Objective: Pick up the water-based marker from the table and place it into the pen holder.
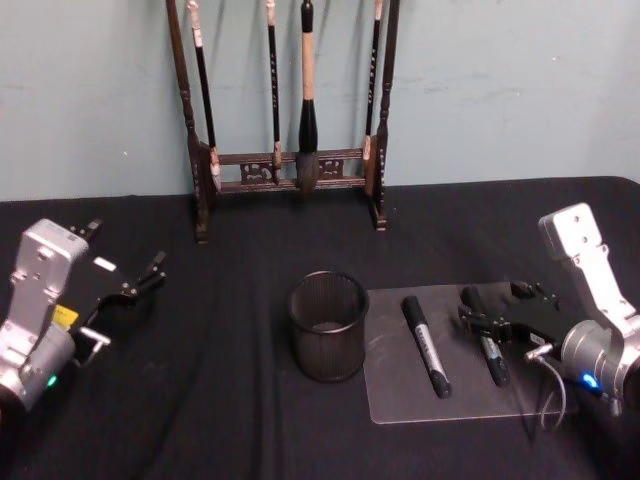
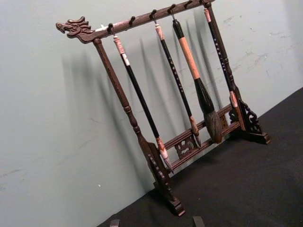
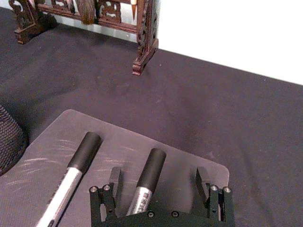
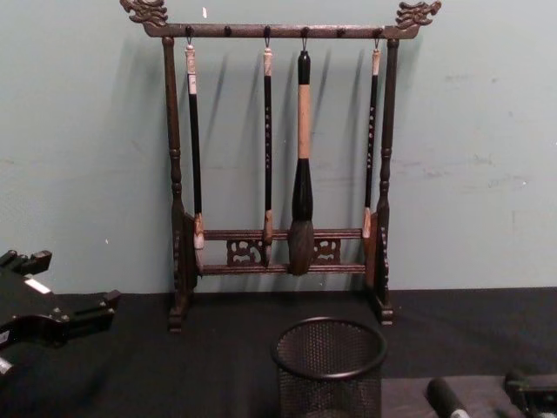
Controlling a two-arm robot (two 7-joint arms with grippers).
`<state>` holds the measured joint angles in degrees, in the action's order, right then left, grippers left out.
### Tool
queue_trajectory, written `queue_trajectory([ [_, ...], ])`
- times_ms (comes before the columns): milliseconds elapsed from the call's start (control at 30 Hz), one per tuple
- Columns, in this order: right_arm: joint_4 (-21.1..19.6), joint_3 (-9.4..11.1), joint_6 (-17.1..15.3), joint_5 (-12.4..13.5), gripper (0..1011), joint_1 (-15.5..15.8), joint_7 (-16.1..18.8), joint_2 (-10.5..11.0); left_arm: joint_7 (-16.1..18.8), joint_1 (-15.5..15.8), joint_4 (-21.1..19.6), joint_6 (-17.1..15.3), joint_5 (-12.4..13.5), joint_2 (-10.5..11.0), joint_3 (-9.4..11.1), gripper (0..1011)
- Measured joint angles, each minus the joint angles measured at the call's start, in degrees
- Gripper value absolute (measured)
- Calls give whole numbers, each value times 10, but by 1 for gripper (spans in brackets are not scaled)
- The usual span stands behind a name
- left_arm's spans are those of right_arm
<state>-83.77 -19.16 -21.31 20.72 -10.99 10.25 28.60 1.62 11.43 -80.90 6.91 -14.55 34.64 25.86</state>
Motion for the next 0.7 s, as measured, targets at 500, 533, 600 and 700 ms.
queue_trajectory([
  [500,-5,16,-19,-15,1000,21,19,-15,0,0,0,0,0,0,0,1001],
  [533,-4,18,-19,-19,1002,22,21,-18,0,0,0,0,0,0,0,1001],
  [600,-4,19,-20,-20,1000,22,23,-19,0,0,0,0,0,0,0,1001],
  [700,-4,24,-21,-26,1000,25,28,-22,0,0,0,0,0,0,0,1001],
])
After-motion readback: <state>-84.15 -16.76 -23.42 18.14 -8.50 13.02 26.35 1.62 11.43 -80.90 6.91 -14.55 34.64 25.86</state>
